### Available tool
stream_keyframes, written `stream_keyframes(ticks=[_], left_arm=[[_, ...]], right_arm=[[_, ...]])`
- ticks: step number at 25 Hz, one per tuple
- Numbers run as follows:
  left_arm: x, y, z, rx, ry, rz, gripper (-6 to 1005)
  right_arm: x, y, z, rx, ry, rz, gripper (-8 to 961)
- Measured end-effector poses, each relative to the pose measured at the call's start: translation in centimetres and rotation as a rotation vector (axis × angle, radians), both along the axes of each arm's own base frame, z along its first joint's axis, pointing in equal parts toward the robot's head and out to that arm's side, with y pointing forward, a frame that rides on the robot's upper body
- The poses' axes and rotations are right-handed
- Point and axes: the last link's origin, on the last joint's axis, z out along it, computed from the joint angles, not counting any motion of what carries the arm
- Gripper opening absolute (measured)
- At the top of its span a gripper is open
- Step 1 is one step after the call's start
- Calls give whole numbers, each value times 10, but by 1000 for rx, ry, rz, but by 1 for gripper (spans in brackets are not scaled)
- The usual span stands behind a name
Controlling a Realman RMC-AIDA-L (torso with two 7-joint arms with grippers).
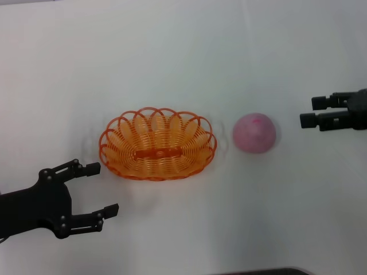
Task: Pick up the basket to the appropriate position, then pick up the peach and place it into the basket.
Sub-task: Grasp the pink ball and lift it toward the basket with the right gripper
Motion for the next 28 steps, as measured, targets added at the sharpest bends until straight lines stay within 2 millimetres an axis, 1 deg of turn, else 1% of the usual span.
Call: stream_keyframes(ticks=[2,7,13,14,15,18,21,28], left_arm=[[0,0,0,3,3,-2,888],[0,2,0,8,7,-2,888],[-2,4,0,17,17,6,887],[-2,4,0,19,20,7,887],[-2,5,-1,21,22,9,887],[-3,5,-1,22,23,9,887],[-3,5,-1,22,24,10,887],[-3,5,-3,18,19,16,887]], right_arm=[[-3,7,1,-13,-38,-20,870],[-12,25,-2,-61,-122,-61,922],[-29,43,-14,-116,-179,-65,935],[-37,48,-20,-137,-210,-53,935],[-37,48,-20,-137,-210,-53,935],[-47,52,-27,-157,-245,-34,935],[-53,57,-32,-157,-264,-34,936],[-59,66,-40,-148,-306,-52,936]])
